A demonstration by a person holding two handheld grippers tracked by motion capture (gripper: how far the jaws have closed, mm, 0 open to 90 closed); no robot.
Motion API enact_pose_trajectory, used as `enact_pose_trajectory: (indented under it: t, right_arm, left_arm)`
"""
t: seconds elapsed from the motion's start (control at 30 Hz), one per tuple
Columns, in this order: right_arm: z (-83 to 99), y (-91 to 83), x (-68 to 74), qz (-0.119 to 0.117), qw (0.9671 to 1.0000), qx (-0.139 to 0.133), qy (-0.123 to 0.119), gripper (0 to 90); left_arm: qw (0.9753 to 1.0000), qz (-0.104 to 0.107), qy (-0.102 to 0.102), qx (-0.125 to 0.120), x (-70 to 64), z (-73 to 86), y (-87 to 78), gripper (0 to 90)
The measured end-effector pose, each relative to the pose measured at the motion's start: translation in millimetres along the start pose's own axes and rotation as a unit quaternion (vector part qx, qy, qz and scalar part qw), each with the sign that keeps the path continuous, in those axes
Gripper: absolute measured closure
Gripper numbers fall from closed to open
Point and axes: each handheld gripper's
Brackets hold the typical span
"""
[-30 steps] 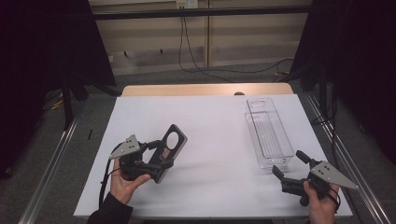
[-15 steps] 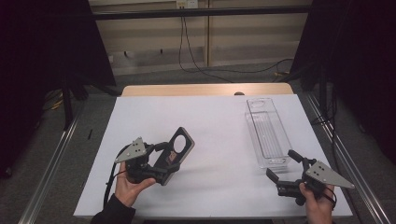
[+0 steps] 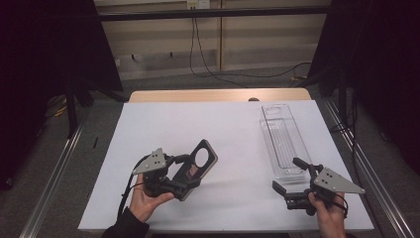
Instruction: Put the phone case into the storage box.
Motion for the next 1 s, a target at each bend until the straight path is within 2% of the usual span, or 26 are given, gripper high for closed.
enact_pose_trajectory:
  t: [0.13,0.3,0.33,0.4,0.5,0.57,0.73,0.77,0.87,1.0]
  right_arm:
    - [-3.1,11.0,0.4,-0.019,0.9998,0.007,-0.006,0.0]
    - [-7.8,20.4,1.9,-0.036,0.9993,0.007,-0.009,0.0]
    - [-8.6,22.0,1.6,-0.042,0.9991,0.005,-0.010,0.0]
    - [-10.6,24.9,2.2,-0.047,0.9988,0.008,-0.009,0.0]
    - [-12.6,27.7,2.5,-0.065,0.9978,0.011,-0.010,0.0]
    - [-14.3,29.0,2.8,-0.066,0.9977,0.011,-0.009,0.0]
    - [-20.2,36.2,1.2,-0.078,0.9967,0.015,-0.014,0.7]
    - [-21.6,38.1,0.7,-0.080,0.9965,0.017,-0.013,0.7]
    - [-26.5,44.6,-1.2,-0.085,0.9961,0.018,-0.014,0.7]
    - [-33.0,50.5,-0.8,-0.101,0.9946,0.010,-0.022,0.0]
  left_arm:
    - [1.0000,0.001,0.009,-0.001,-2.8,0.0,2.3,12.3]
    - [0.9999,0.010,0.006,-0.003,-4.4,-1.0,4.8,12.3]
    - [1.0000,0.006,0.007,-0.003,-4.6,-1.1,5.7,12.3]
    - [0.9999,0.015,0.001,-0.002,-4.7,-1.3,8.5,12.3]
    - [0.9998,0.020,0.004,-0.001,-6.8,-1.7,11.5,12.3]
    - [0.9997,0.022,0.006,-0.004,-7.7,-2.8,13.9,12.3]
    - [0.9995,0.028,0.012,-0.005,-6.3,-7.8,26.5,12.3]
    - [0.9995,0.031,0.009,-0.004,-5.3,-10.0,31.2,12.2]
    - [0.9991,0.041,0.015,-0.003,-2.6,-19.0,41.4,12.3]
    - [0.9986,0.047,0.021,-0.012,-4.7,-23.8,45.5,12.3]
Point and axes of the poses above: each handheld gripper's, and its own axes: y roughly forward along the jaws, z roughly out of its underside, x roughly to its left, and after that the axes turned 15 degrees about -z, right-handed
